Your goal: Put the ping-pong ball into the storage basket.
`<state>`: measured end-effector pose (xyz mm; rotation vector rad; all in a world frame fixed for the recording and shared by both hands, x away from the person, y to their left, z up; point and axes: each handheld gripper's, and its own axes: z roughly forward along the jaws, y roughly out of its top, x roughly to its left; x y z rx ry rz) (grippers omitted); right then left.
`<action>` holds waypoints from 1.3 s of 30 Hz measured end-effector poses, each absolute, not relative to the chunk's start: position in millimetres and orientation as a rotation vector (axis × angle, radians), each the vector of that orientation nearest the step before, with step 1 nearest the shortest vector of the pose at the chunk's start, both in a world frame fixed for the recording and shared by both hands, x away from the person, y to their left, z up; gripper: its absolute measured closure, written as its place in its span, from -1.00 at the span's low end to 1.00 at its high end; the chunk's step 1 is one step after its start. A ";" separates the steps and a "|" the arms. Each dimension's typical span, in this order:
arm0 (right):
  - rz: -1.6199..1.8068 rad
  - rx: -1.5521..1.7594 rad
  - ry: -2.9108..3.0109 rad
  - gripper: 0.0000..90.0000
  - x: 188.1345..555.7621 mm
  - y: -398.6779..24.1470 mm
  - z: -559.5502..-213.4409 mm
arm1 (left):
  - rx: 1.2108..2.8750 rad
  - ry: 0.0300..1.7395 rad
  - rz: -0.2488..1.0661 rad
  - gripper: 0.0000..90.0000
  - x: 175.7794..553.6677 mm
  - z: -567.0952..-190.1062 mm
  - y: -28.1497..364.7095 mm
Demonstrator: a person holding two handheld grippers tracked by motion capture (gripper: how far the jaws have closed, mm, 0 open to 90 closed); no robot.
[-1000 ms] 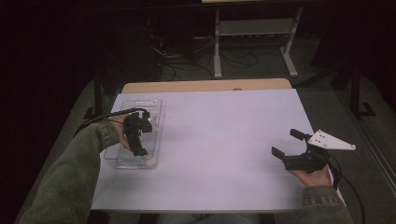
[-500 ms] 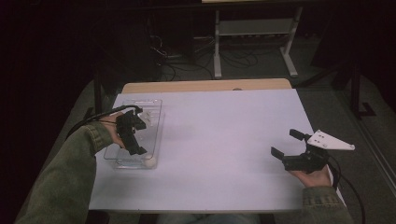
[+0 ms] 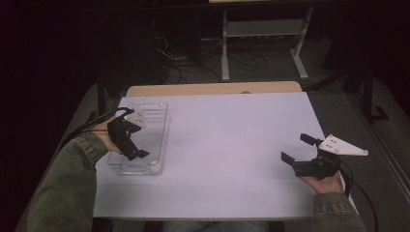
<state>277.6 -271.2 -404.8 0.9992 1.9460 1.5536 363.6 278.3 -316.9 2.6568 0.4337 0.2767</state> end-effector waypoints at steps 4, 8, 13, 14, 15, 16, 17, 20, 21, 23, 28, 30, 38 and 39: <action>1.553 1.001 1.946 -1.00 277.7 -271.5 -405.0 | 2.594 0.462 0.288 -1.00 359.8 -317.9 286.5; 1.552 1.001 1.945 -1.00 277.6 -271.5 -404.9 | 2.543 0.492 0.312 -1.00 355.2 -317.2 293.4; 1.551 1.000 1.946 -1.00 278.0 -271.3 -405.1 | 2.462 0.519 0.326 -1.00 348.5 -318.2 301.4; 1.551 0.999 1.946 -1.00 278.0 -271.2 -405.1 | 2.455 0.528 0.327 -1.00 347.8 -319.5 303.2; 1.551 1.000 1.946 -1.00 278.0 -271.2 -405.1 | 2.450 0.536 0.328 -1.00 347.3 -320.7 304.3; 1.550 1.000 1.945 -1.00 277.9 -271.2 -405.1 | 2.447 0.543 0.330 -1.00 346.7 -321.8 306.2; 1.550 1.000 1.945 -1.00 277.8 -271.3 -405.0 | 2.437 0.550 0.327 -1.00 346.1 -322.9 308.0; 1.549 1.001 1.944 -1.00 277.8 -271.3 -405.0 | 2.415 0.566 0.339 -1.00 343.3 -325.5 313.2; 1.548 1.001 1.944 -1.00 277.9 -271.2 -405.1 | 2.404 0.572 0.345 -1.00 342.2 -326.0 315.1; 1.548 1.001 1.945 -1.00 278.0 -271.2 -405.1 | 2.366 0.588 0.350 -1.00 340.5 -326.7 318.5; 1.548 1.004 1.941 -1.00 277.7 -271.8 -405.0 | 2.308 0.615 0.383 -1.00 336.4 -329.2 323.2; 1.548 1.004 1.939 -1.00 277.6 -272.1 -404.9 | 2.287 0.618 0.398 -1.00 334.8 -329.3 324.5; 1.548 1.003 1.937 -1.00 277.3 -272.1 -404.7 | 2.183 0.639 0.440 -1.00 329.2 -330.8 329.4; 1.548 1.001 1.936 -1.00 277.3 -272.2 -404.6 | 2.166 0.643 0.443 -1.00 328.6 -331.8 329.8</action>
